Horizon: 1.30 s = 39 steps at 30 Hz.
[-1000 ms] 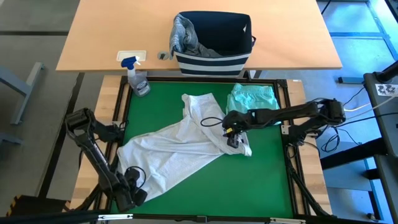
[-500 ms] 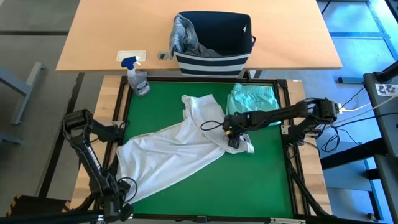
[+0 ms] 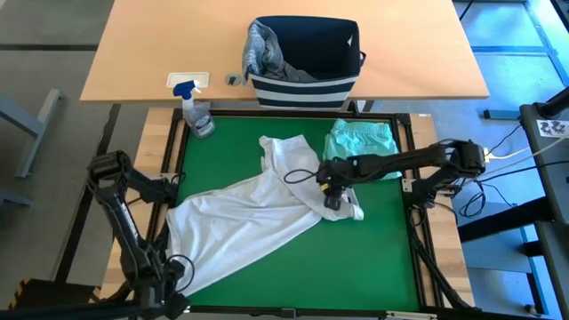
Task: Fold laundry
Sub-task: Fold the white polo shirt
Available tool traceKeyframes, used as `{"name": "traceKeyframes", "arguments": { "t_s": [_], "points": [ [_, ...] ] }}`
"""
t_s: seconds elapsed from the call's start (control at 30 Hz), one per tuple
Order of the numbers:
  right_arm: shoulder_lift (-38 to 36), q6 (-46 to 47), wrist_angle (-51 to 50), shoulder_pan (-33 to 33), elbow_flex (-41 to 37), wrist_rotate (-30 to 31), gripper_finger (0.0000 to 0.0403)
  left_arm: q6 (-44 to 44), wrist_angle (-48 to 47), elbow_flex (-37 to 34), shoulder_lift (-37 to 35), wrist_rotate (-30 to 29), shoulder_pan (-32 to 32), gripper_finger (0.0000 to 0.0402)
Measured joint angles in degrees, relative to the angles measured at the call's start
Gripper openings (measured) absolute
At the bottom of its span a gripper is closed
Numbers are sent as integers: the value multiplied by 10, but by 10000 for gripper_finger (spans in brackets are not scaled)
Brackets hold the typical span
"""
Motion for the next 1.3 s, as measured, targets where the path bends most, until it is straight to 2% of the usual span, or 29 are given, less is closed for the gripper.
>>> {"name": "traceKeyframes", "arguments": {
  "t_s": [0.13, 0.2, 0.33, 0.43, 0.53, 0.57, 0.63, 0.83, 0.93, 1.13, 1.3],
  "points": [
    [-29, -2, -12, 0, 38, -14, 138, -16, 6, 2, -27, -71, -4, 106],
    [-38, -2, -6, 0, 51, -17, 138, -19, 10, 2, -32, -88, -4, 111],
    [-40, 1, 8, 0, 54, -24, 138, 2, 28, 2, -34, -88, -6, 112],
    [-26, 1, 8, 0, 54, -26, 138, 57, 52, 6, -47, -116, 0, 109],
    [-11, 1, 6, 0, 53, -30, 138, 90, 70, 4, -53, -91, -6, 104],
    [-7, 1, 8, 0, 53, -33, 138, 98, 79, 4, -62, -100, -8, 103],
    [2, 0, 10, 0, 53, -41, 138, 107, 69, 13, -83, -141, -3, 98],
    [22, -1, 13, 0, 53, -43, 138, 173, 25, 13, -105, -373, 14, 87],
    [29, -2, 19, 0, 53, -41, 138, 239, 0, 12, -86, -430, 48, 86],
    [52, -6, 24, 0, 53, -40, 138, 309, -9, -14, -26, -428, 121, 86],
    [92, -7, 35, 0, 53, -36, 138, 334, -4, -31, 39, -336, 146, 86]
  ]
}}
